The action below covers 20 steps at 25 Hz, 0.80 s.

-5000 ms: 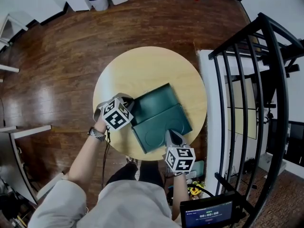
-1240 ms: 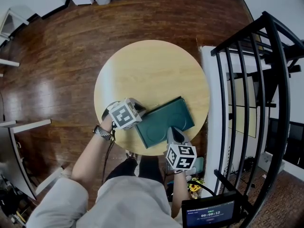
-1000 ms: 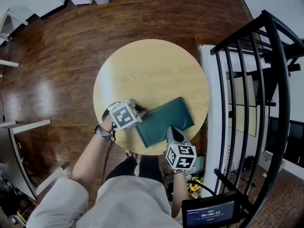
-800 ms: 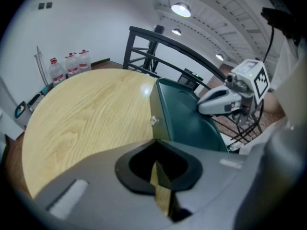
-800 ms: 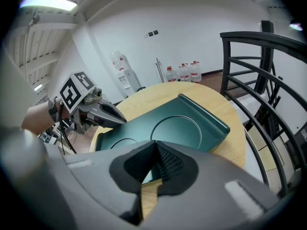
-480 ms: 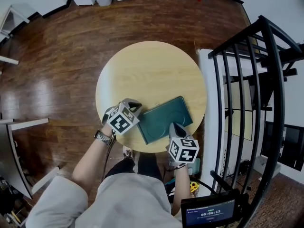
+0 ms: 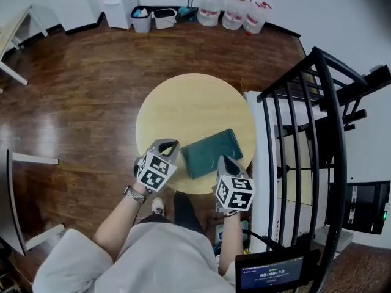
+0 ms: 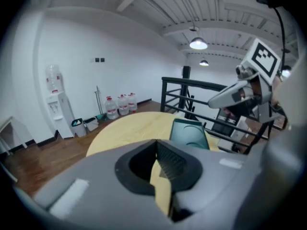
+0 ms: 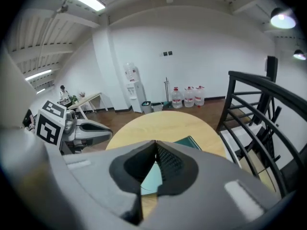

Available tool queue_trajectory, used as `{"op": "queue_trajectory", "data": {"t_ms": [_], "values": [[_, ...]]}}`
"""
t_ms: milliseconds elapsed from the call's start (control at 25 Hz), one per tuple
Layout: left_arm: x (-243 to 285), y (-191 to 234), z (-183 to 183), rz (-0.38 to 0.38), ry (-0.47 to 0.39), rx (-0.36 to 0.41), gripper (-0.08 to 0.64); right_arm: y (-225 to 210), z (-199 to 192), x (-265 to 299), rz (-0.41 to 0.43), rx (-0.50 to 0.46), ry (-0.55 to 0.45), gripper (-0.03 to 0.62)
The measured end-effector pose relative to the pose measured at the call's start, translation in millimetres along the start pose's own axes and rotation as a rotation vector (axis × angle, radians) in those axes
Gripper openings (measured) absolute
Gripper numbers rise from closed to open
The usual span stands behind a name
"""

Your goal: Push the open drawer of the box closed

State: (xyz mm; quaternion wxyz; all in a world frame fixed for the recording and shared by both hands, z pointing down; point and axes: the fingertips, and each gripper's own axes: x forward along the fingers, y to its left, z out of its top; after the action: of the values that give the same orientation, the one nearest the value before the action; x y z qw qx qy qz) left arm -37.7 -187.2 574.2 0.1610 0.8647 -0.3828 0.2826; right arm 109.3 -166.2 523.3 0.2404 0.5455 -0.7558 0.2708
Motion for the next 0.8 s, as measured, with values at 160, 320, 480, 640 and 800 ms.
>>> {"op": "queue_trajectory", "data": {"t_ms": [160,320,480,640,800], "values": [[-32.3,-10.8,14.0,0.041,-0.074,0.028,0.008,15.4,25.0,-32.8,-0.001,-0.011,-0.112,0.003],[-68.3,-16.9,39.6,0.095,-0.196,0.085,0.008,29.4,50.6,-68.0,-0.035,-0.109,-0.224,0.003],[-110.0,-25.1,62.1,0.129,-0.306,0.123,0.008,46.7,72.2,-104.3,-0.064,-0.191,-0.340,0.003],[-160.8,-29.3,85.6,0.164,-0.405,0.152,0.008,74.1,88.8,-133.1,-0.067,-0.293,-0.430,0.003],[-209.2,-31.8,124.0,0.215,-0.526,0.165,0.008,88.8,103.9,-152.7,-0.037,-0.340,-0.496,0.003]]}}
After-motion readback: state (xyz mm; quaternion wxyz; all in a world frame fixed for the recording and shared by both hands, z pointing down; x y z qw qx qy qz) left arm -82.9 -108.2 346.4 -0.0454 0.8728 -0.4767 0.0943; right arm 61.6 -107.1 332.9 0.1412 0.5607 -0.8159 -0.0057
